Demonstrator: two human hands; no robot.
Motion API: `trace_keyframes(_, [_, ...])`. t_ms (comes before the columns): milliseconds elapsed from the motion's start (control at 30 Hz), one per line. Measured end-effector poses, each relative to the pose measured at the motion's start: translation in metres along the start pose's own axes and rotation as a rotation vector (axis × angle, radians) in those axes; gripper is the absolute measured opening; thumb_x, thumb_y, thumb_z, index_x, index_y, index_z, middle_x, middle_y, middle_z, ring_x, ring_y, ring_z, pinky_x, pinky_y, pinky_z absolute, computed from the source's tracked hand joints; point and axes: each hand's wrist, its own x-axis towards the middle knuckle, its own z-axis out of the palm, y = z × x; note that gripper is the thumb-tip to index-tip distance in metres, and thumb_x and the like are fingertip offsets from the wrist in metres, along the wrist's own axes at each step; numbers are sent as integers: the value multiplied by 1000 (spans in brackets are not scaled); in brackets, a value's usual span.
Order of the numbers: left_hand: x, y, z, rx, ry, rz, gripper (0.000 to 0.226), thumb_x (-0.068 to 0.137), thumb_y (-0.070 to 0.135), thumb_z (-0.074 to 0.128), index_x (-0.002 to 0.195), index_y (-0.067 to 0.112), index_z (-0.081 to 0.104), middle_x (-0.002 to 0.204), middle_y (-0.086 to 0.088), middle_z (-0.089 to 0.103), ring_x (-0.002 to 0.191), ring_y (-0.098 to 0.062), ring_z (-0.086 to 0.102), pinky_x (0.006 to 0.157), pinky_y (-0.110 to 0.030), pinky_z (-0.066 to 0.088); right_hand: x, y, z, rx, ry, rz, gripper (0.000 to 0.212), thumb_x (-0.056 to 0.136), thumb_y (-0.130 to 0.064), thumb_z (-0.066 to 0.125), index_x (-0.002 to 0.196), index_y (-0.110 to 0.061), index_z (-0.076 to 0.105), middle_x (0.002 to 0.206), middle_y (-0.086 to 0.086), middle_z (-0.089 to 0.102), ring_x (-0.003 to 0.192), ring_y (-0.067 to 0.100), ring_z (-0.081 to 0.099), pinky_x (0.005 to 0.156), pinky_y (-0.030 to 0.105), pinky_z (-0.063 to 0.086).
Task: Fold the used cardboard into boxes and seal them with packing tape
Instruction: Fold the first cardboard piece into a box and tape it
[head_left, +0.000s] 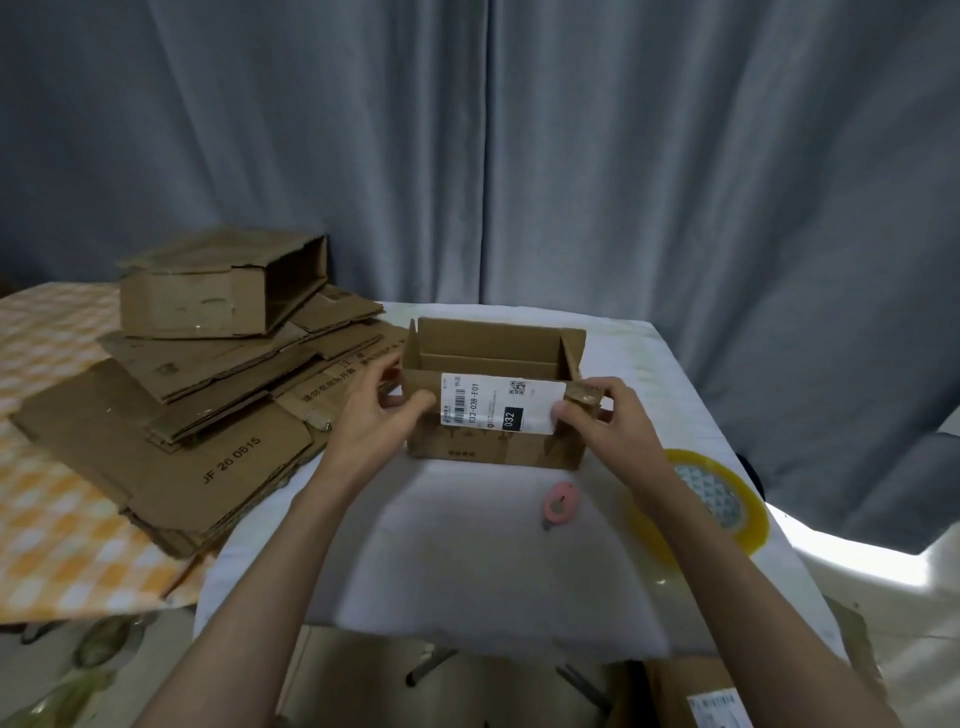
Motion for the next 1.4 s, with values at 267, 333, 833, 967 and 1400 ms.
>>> trace_keyframes(267, [0, -7, 10, 196, -17, 20, 46, 90, 68, 47, 100, 28, 67, 107, 15, 54, 103, -6, 56, 76, -17, 40, 5, 4, 3, -93, 22, -34, 43, 92, -64, 52, 89, -23, 66, 105, -2, 62, 100, 14, 60, 88, 31, 50])
trace_keyframes(333, [5, -8, 12, 122, 75, -9, 37, 94, 61, 52, 105, 27, 64, 107, 11, 59, 103, -14, 60, 83, -30, 51, 8, 7, 2, -60, 79, -7, 40, 94, -57, 54, 107, -20, 64, 114, -3, 61, 107, 17, 59, 93, 37, 51])
trace_keyframes(833, [11, -11, -6, 460, -329, 35, 86, 48, 70, 83, 120, 38, 50, 133, 22, 44, 110, -5, 51, 82, -25, 44, 13, 14, 4, -433, 213, 77, 46, 90, -58, 54, 114, -20, 48, 115, 4, 52, 97, 32, 55, 79, 37, 35])
trace_keyframes(967, [1, -8, 3, 537, -162, 38, 88, 47, 68, 85, 118, 29, 51, 121, 14, 40, 110, -10, 45, 82, -22, 41, 10, 0, 3, -162, 270, -17, 35, 92, -41, 65, 110, -19, 44, 106, 2, 47, 74, 7, 48, 78, 30, 39])
trace_keyframes(1400, [12, 20, 119, 602, -295, 289, 64, 97, 38, 53, 153, 16, 32, 141, -1, 41, 117, -21, 52, 92, -27, 43, 10, -1, -13, -499, -105, -25, 61, 94, -20, 61, 147, -5, 34, 146, 14, 38, 128, 30, 44, 102, 37, 38])
